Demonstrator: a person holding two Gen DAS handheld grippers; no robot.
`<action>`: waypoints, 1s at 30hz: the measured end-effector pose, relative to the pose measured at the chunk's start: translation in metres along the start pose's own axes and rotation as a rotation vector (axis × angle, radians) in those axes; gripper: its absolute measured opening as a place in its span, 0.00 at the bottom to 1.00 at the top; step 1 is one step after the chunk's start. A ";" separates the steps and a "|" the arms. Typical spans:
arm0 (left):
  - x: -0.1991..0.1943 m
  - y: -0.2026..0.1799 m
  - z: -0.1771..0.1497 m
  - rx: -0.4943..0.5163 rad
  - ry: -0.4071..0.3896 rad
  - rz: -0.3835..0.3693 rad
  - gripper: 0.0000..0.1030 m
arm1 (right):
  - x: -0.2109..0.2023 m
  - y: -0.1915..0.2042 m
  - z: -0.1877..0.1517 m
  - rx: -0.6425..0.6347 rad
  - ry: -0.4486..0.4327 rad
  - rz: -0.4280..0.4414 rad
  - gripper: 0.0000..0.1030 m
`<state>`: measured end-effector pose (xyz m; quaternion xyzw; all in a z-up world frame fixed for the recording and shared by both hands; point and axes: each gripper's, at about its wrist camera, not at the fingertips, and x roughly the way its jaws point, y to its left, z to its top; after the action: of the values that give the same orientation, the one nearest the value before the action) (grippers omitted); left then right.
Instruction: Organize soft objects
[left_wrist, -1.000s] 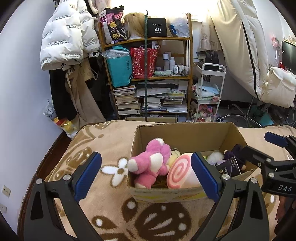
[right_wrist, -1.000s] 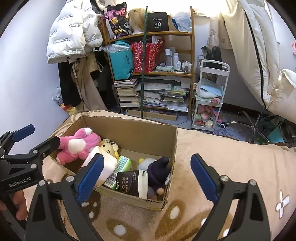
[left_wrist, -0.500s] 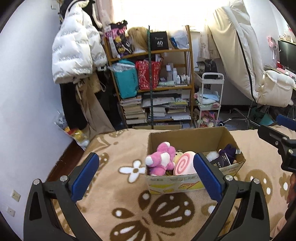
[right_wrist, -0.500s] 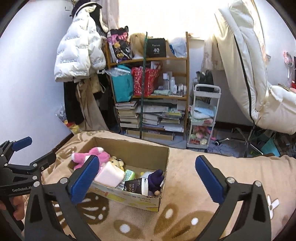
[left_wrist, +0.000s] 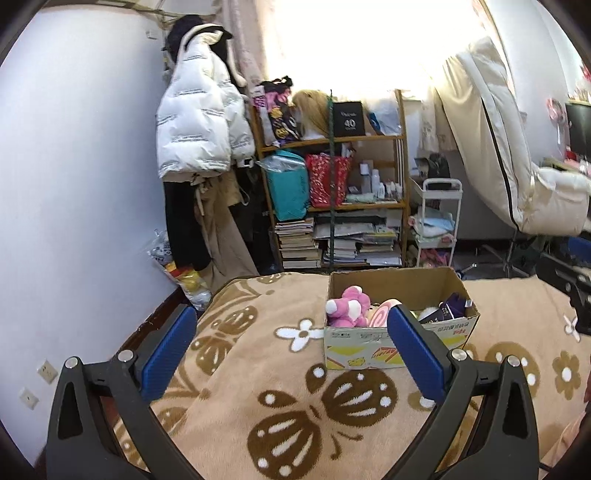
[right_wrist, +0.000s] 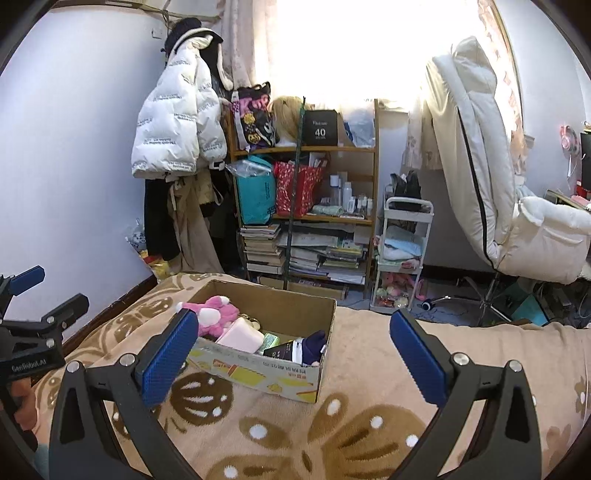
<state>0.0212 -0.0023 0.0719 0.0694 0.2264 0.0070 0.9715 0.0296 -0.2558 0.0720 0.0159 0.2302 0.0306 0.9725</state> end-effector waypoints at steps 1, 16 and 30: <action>-0.003 0.003 -0.001 -0.009 -0.005 0.003 0.99 | -0.003 0.000 -0.002 -0.001 -0.003 0.000 1.00; -0.038 0.011 -0.046 -0.070 -0.130 0.001 0.99 | -0.048 -0.007 -0.038 0.008 -0.111 -0.021 1.00; -0.006 0.000 -0.058 -0.050 -0.014 0.007 0.98 | -0.037 -0.018 -0.059 0.021 -0.062 -0.010 1.00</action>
<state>-0.0094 0.0049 0.0229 0.0461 0.2193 0.0155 0.9744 -0.0289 -0.2750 0.0347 0.0257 0.2004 0.0229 0.9791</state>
